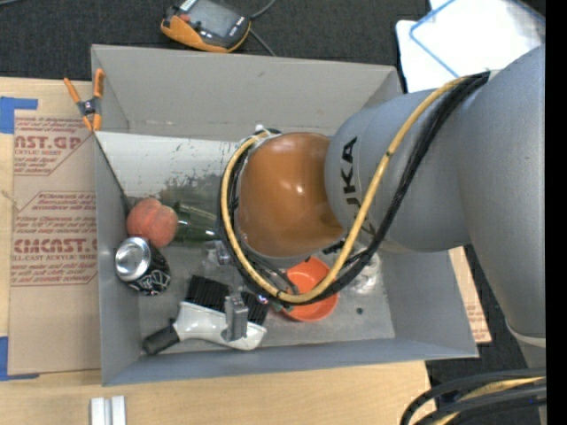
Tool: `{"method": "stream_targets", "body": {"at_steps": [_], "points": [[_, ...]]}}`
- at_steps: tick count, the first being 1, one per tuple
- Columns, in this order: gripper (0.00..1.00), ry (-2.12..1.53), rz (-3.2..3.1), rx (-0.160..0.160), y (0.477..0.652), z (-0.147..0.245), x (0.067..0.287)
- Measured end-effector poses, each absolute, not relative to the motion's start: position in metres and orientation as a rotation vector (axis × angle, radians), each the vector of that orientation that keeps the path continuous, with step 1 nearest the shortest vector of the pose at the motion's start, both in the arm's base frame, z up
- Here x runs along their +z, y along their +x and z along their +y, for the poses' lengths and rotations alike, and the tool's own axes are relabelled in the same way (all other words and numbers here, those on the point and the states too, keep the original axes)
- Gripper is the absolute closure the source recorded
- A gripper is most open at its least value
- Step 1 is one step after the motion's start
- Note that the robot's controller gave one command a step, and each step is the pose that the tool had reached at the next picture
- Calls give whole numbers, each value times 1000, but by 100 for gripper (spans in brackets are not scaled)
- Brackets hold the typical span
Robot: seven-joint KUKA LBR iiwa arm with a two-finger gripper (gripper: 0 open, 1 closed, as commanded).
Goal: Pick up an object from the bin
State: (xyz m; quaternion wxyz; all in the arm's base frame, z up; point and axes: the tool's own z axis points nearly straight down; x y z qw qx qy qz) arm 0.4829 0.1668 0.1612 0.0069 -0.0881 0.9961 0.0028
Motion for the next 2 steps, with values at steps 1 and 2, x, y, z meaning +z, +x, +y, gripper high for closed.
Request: {"method": "stream_targets", "body": {"at_steps": [1, 2], "points": [[0, -260, 3136, 4, 482, 162, 100], [0, -431, 3077, 14, 486, 157, 73]]}}
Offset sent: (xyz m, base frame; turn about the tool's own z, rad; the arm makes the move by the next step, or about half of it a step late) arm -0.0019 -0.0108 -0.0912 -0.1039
